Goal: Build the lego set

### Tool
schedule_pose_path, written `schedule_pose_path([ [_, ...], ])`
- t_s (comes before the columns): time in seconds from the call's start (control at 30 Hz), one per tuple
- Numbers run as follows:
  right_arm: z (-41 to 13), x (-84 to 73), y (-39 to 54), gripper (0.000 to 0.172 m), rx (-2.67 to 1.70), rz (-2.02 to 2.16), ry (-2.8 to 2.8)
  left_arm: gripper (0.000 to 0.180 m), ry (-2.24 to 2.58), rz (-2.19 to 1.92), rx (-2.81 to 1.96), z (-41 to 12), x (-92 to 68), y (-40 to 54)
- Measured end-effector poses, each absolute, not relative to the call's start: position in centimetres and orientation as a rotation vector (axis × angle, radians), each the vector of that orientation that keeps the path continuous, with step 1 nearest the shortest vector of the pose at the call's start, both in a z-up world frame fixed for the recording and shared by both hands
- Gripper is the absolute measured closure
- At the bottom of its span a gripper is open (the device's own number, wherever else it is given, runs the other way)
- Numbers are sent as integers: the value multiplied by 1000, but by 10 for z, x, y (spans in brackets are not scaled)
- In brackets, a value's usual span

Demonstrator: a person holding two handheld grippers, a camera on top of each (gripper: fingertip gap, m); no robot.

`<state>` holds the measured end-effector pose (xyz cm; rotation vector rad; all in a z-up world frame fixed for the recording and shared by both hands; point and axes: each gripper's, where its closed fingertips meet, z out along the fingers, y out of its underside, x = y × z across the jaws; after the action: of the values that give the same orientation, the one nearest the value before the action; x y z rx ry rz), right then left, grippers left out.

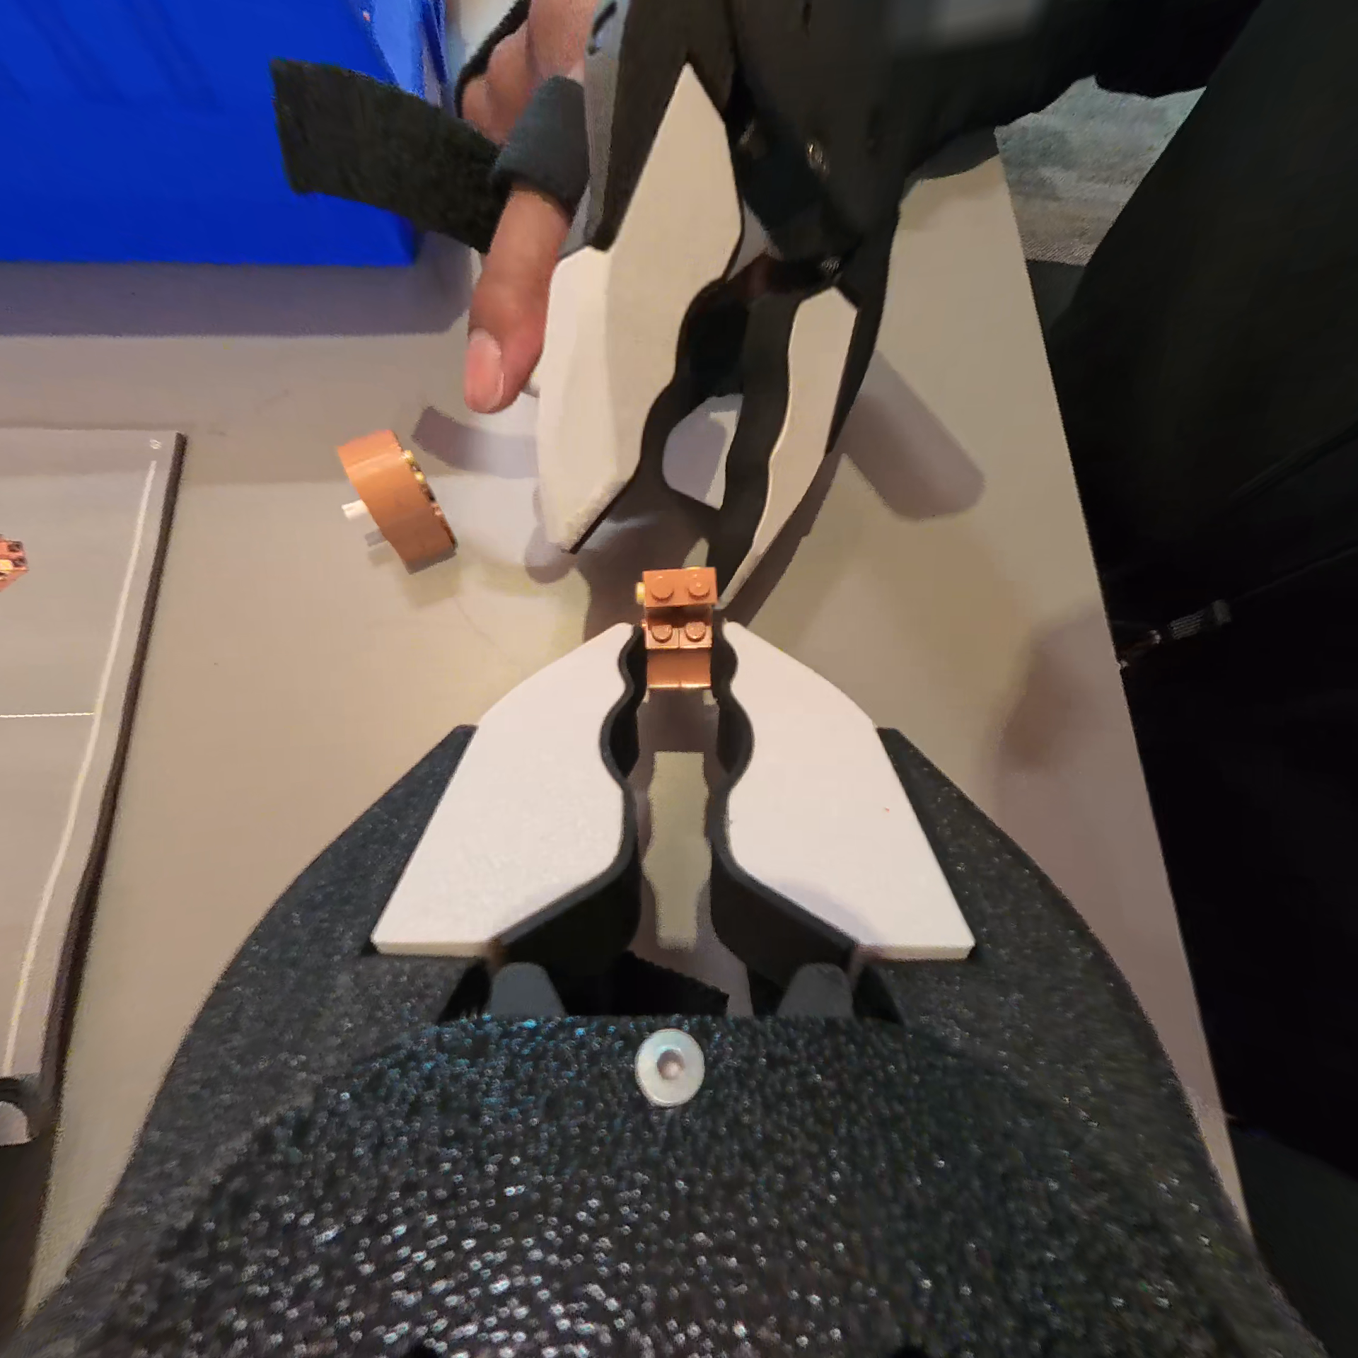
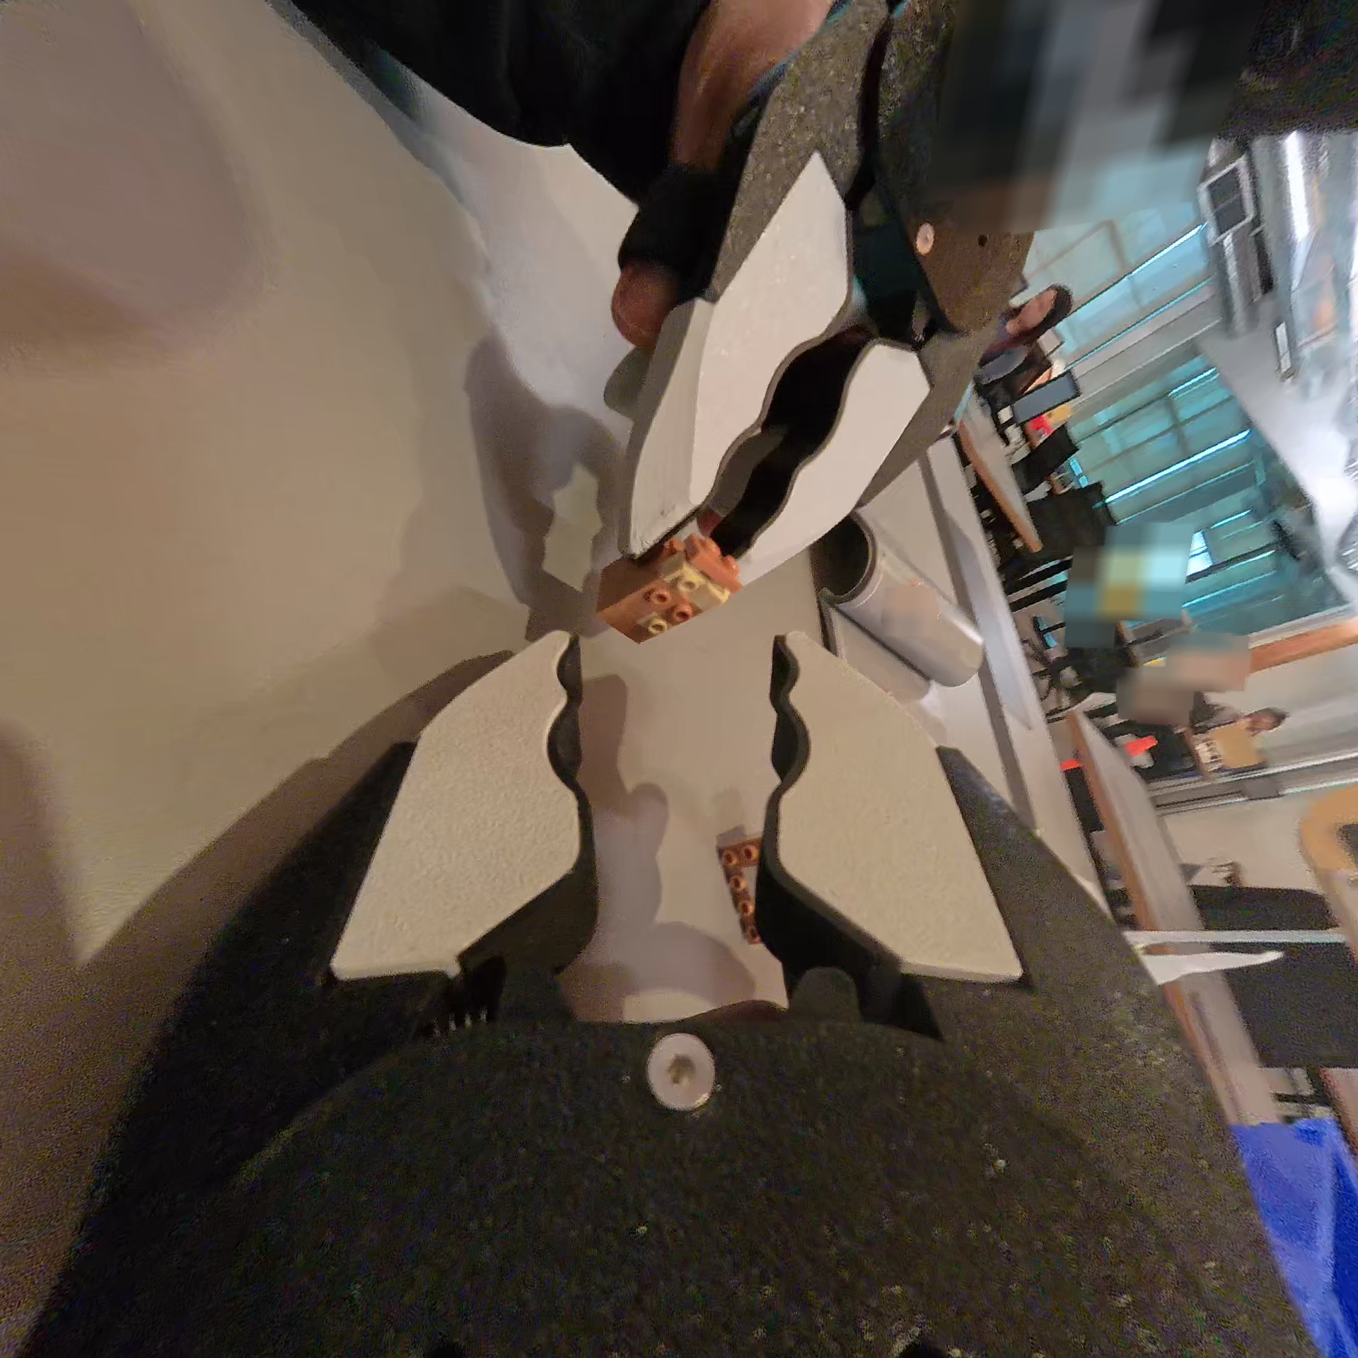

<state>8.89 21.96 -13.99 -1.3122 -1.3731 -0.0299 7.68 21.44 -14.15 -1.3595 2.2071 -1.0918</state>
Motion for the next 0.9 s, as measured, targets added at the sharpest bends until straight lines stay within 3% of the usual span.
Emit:
schedule_pose_path([
  [0.9,-133,72,217,118,-1020,-312,-1439,164,2210,-1175,-1420,-140,74,211],
])
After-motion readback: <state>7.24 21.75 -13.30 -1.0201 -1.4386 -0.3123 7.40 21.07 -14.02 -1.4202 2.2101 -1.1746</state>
